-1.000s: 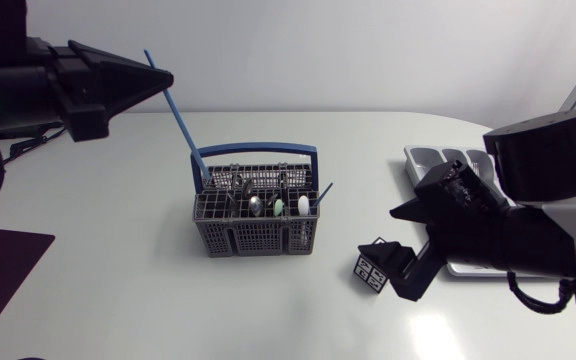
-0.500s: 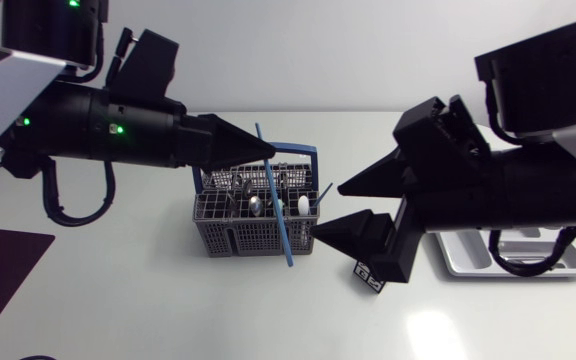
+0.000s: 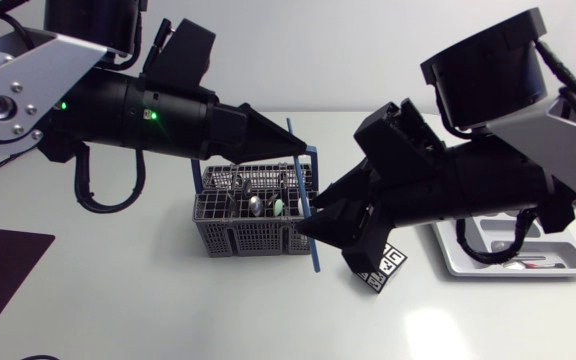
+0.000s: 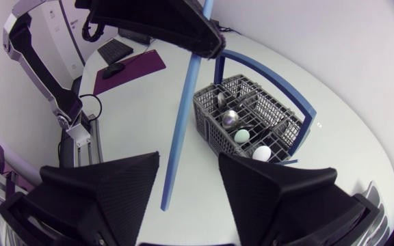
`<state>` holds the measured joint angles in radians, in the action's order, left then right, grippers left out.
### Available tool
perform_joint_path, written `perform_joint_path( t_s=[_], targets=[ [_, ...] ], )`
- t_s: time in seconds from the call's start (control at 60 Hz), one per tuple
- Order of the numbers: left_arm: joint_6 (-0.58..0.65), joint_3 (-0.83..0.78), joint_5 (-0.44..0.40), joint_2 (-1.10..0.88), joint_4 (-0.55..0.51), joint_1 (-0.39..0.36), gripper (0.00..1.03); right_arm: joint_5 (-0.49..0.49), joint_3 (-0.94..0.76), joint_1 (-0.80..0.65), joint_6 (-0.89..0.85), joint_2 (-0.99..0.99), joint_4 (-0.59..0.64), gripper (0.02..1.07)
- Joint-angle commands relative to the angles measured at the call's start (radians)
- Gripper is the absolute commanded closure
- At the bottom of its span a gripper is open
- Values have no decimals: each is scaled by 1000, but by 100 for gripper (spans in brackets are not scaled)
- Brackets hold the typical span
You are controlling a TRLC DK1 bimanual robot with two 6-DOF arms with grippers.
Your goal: Transfer all utensils from the basket to the drawer tray.
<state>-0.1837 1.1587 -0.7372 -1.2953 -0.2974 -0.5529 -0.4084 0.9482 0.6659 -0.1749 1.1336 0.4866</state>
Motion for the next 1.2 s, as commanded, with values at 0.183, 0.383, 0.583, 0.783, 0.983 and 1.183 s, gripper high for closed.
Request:
perform_joint_path(
  t_s=[0.183,0.383,0.583,0.783,0.983,1.183],
  targets=[
    [-20,24,-18,-6,27,-2,100,-24,15,4,38,23,-10,94],
    [-23,27,-18,-4,43,-2,89,-30,15,6,41,34,14,101],
    [-23,84,-14,7,73,28,46,-56,-5,6,31,25,49,101],
    [-71,220,16,-13,101,128,42,-47,-52,-81,14,-35,76,101],
    [69,234,98,-85,50,130,42,-53,-89,-361,-51,-80,101,101],
    [262,191,257,-154,-22,2,42,-49,-92,-646,-107,-15,87,101]
  ],
)
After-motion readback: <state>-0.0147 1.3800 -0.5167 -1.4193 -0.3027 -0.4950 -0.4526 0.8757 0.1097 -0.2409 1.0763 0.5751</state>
